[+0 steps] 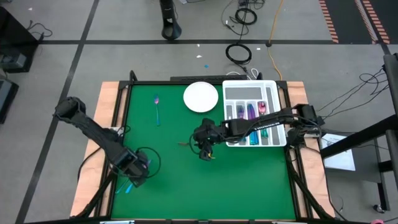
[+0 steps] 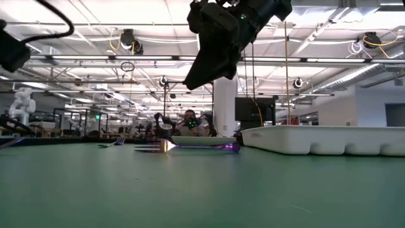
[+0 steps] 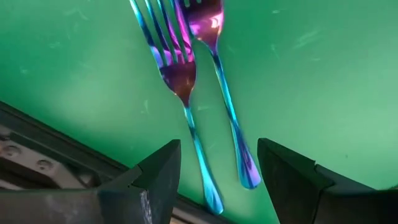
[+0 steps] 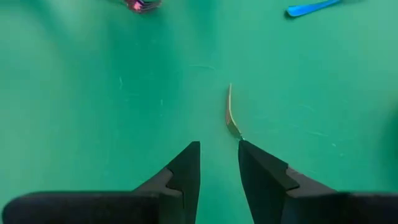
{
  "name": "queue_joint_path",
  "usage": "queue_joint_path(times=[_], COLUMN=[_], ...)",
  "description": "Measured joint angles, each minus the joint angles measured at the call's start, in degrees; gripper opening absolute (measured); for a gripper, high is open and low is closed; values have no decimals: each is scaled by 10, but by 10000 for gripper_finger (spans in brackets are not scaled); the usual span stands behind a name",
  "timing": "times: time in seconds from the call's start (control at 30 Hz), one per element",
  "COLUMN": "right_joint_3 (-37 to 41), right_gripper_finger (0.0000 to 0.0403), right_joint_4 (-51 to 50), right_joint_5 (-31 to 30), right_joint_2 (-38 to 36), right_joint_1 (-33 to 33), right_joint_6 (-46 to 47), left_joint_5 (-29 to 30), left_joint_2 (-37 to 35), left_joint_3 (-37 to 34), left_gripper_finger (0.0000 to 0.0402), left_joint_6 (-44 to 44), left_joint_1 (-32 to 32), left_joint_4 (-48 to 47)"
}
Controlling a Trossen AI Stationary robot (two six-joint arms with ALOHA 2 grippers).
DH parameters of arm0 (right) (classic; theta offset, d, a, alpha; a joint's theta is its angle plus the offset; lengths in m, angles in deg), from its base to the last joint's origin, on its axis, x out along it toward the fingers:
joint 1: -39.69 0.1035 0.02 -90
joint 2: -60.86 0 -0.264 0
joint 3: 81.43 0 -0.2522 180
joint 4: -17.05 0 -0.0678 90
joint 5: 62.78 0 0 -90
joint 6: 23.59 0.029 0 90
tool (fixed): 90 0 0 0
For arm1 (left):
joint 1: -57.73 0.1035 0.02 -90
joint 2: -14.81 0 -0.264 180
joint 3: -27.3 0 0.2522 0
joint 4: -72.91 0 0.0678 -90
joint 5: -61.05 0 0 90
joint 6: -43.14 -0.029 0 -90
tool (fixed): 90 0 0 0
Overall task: Sort silverware
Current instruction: Put the iridescent fork into the white silverware tray
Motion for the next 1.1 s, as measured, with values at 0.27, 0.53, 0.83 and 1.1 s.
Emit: queue_joint_path(times=[0.27,0.53,0.83,1.1], right_joint_3=[0,0,0,0], right_gripper_finger=[100,100,100,100], right_joint_4=[1,-1,-6,-7], right_joint_5=[-1,-1,-1,-1], right_joint_2=[0,0,0,0], right_joint_1=[0,2,2,2], right_joint_6=[0,1,2,2], left_joint_5=[-17,-16,-9,-12], left_joint_2=[0,1,-1,0], left_joint_3=[-43,-97,-119,-120], left_gripper_finger=[215,215,180,80], left_joint_6=[33,63,86,85], left_joint_1=[-15,-29,-44,-44], left_joint_4=[14,106,105,127])
